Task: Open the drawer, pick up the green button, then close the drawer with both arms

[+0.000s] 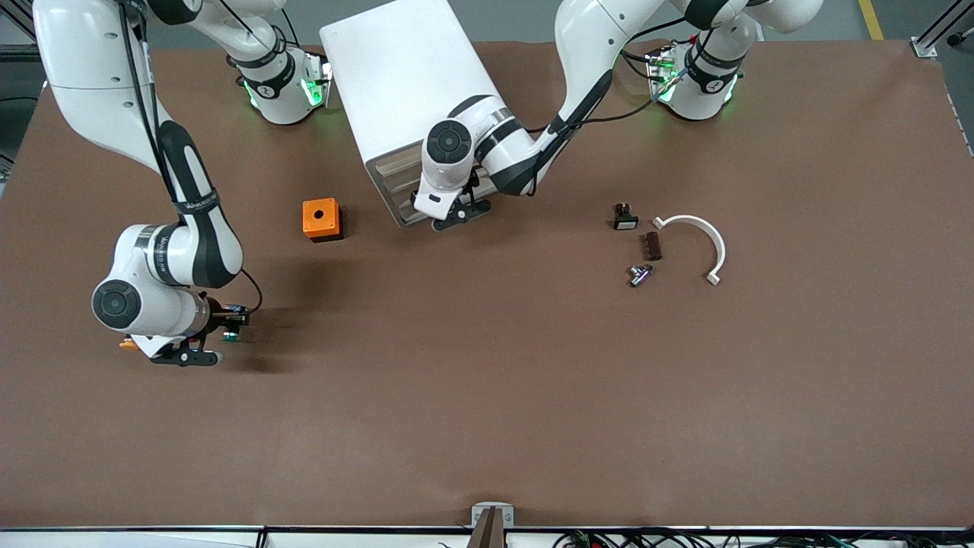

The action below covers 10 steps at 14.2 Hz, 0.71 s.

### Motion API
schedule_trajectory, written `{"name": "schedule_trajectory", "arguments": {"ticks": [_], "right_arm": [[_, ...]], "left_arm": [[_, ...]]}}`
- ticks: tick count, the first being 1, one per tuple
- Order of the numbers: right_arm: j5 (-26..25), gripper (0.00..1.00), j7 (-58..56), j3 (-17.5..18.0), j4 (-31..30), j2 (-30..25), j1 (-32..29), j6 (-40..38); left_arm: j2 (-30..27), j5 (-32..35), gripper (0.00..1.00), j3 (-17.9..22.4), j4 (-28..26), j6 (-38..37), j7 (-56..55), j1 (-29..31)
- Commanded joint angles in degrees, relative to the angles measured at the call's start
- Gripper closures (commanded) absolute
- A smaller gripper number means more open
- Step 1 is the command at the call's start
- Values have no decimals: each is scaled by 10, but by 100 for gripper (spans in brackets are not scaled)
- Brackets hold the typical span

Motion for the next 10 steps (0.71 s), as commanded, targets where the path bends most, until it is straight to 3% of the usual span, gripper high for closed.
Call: {"name": "schedule_trajectory", "arguments": {"ticks": [1,3,4,5,6,10], "right_arm": [[-8,88,-7,9,-3,14,-11,29],[-8,85,-7,9,-2,16,-11,29],[-8,75,-6,9,-2,16,-11,29],[-8,41,-6,9,1,16,-11,29],[-8,0,-4,9,2,12,-10,27],[-8,0,3,9,3,-35,-9,-15]], "left_arm": [[-22,-1,0,3,-7,1,31,40],[-32,1,0,3,-2,0,86,87],[-44,1,0,2,-2,-3,119,115],[-54,1,0,0,-2,-13,148,145],[-62,1,0,0,-1,-26,172,169],[-92,1,0,2,-2,-87,347,269]]}}
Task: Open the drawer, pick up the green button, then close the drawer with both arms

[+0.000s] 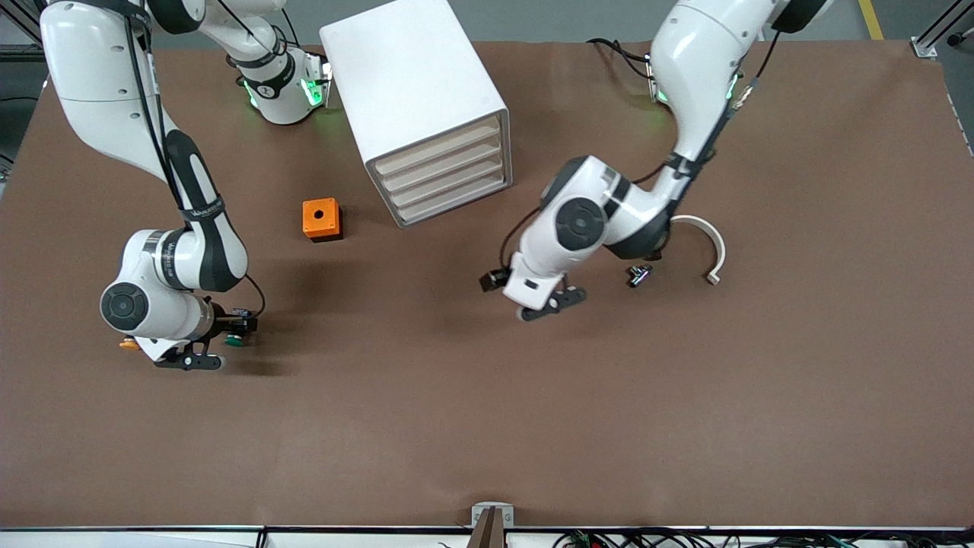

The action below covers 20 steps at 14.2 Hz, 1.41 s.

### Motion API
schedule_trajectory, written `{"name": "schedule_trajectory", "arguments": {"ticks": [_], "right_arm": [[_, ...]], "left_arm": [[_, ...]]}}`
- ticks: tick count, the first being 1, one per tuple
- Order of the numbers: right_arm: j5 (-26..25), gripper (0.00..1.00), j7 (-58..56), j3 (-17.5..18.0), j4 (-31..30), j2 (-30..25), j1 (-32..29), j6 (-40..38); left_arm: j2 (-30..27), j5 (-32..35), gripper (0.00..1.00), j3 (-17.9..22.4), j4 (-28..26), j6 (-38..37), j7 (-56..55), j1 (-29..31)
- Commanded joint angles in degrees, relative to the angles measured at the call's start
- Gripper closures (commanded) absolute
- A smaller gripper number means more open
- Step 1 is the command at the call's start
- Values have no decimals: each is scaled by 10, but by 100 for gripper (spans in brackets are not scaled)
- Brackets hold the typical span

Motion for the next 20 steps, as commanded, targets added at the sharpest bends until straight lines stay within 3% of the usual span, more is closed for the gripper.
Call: {"name": "schedule_trajectory", "arguments": {"ticks": [1,7,10,15,20], "right_arm": [[-8,0,4,9,-3,-65,-9,-63],[-6,0,-5,9,-3,-200,-25,-180],[-6,0,-6,9,19,-244,-37,-236],[-7,0,-5,8,173,-245,-64,-374],[-16,0,-5,9,212,-248,-62,-390]], "left_arm": [[-32,1,0,-4,-12,-43,86,58],[-98,103,0,-2,-9,-110,223,146],[-145,109,0,-1,-11,-145,306,194],[-258,102,0,-5,-27,-212,380,267],[-402,88,0,-2,-125,-237,380,274]]}}
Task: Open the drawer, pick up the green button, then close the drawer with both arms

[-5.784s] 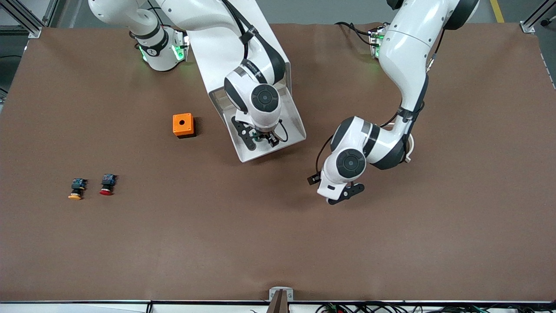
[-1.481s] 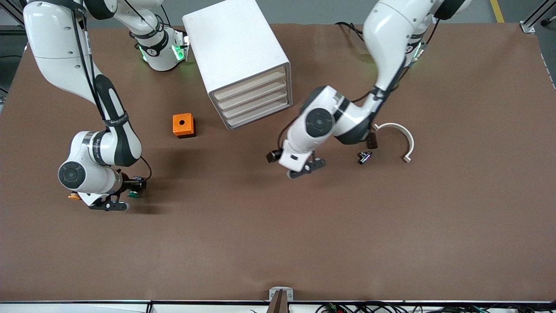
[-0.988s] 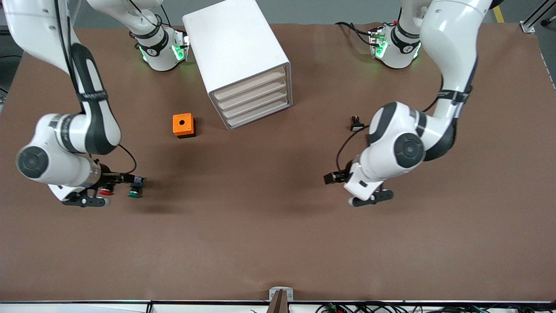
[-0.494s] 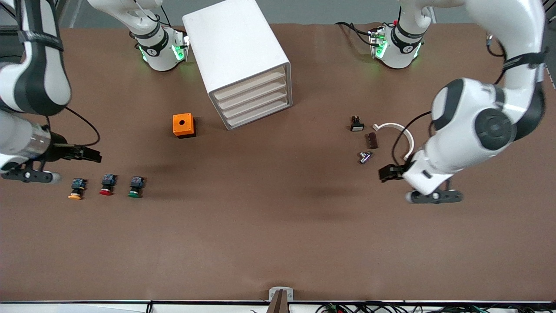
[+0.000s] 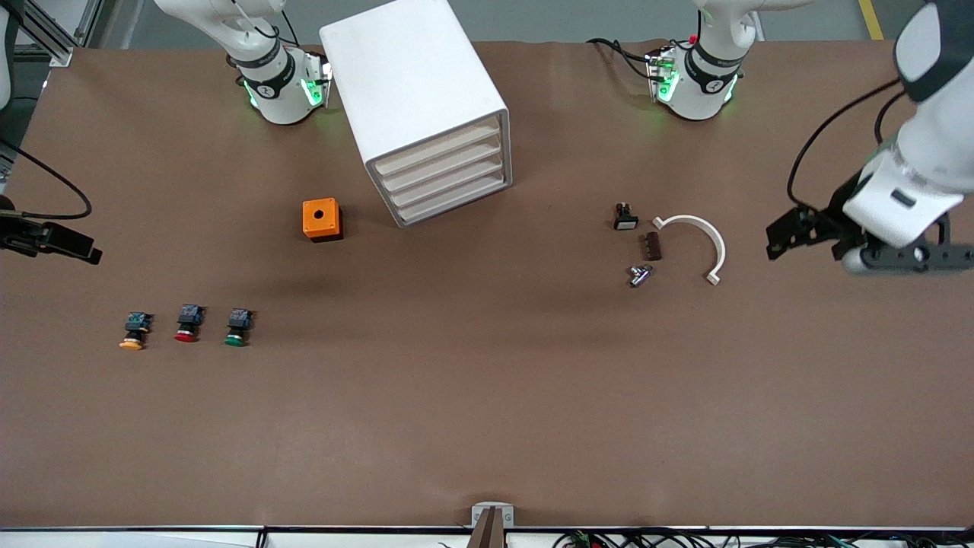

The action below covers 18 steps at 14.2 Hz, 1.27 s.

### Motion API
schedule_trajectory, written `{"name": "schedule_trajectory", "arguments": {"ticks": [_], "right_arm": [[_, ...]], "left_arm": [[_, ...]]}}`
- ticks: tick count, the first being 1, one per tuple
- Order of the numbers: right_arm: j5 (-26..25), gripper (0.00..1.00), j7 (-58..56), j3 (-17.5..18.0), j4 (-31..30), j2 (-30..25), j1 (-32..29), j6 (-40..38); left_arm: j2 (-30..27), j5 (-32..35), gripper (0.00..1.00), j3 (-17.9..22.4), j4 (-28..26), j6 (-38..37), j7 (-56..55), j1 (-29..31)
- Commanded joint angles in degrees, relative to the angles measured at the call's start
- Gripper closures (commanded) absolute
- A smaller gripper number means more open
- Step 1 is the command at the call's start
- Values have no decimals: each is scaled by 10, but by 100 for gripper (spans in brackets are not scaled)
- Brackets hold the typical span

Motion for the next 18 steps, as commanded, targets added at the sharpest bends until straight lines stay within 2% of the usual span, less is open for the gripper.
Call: {"name": "schedule_trajectory", "arguments": {"ticks": [1,6,9,11,13,18], "right_arm": [[-9,0,-3,11,18,7,-5,-13],[-10,0,-5,11,13,-5,-7,-35],[-9,0,-4,11,-23,-22,5,-16],[-9,0,-3,10,-87,-66,7,31],[-9,0,-3,11,-91,-69,6,35],[0,0,-2,12,-91,-72,3,39]], "left_arm": [[-71,-16,0,-3,-73,-4,-3,1],[-69,-18,0,5,-60,-40,-6,-6],[-61,-18,0,62,-45,-40,-4,-56],[-29,-18,0,64,7,-46,-1,-57],[-6,-12,0,64,51,-60,0,-60],[-1,-19,0,74,53,-74,-27,-49]]}}
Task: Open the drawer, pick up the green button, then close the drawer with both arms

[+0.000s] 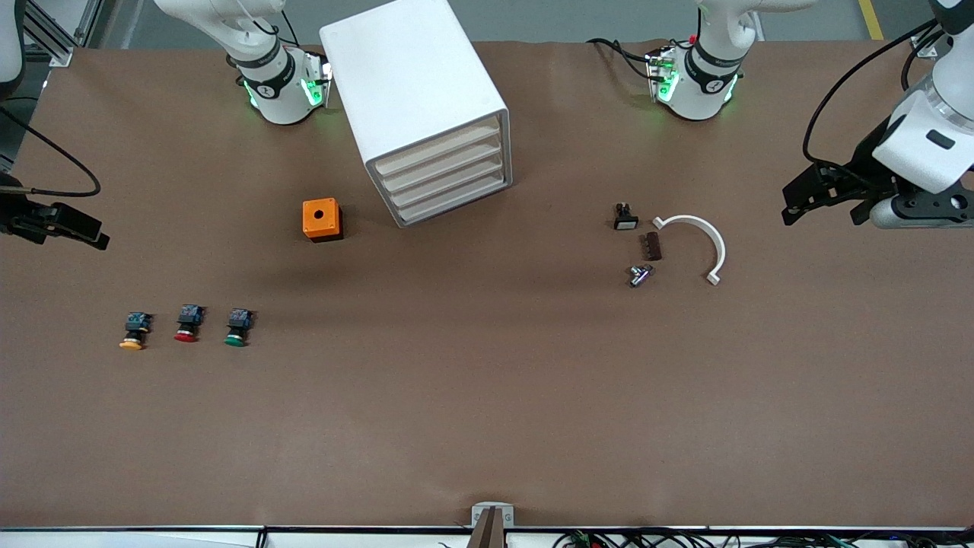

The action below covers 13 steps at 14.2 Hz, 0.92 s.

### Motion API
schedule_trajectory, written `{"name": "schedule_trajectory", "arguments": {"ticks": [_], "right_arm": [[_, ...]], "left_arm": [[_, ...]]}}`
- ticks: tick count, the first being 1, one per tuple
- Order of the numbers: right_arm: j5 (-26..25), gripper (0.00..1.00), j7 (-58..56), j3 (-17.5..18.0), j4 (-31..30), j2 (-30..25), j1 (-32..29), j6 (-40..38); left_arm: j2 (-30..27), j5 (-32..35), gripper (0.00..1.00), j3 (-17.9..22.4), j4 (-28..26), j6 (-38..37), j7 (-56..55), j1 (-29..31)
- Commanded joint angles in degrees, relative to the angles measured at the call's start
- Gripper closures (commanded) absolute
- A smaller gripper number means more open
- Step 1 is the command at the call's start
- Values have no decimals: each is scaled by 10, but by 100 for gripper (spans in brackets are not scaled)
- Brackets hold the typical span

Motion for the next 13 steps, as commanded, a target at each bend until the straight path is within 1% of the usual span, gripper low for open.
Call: {"name": "schedule_trajectory", "arguments": {"ticks": [1,3,6,8,13], "right_arm": [[0,0,-1,4,-20,-18,-3,12],[0,0,-2,5,-20,-29,-8,14],[0,0,-1,6,-3,-33,-15,9],[0,0,0,6,9,-29,-13,7],[-2,0,-1,6,30,-28,-8,0]], "left_arm": [[4,-10,0,8,9,-20,-16,12],[3,-10,0,6,9,-20,-11,18],[2,-5,0,4,9,-20,-3,26],[-1,-2,0,-3,9,-19,20,29],[1,-2,0,0,13,-16,26,30]]}}
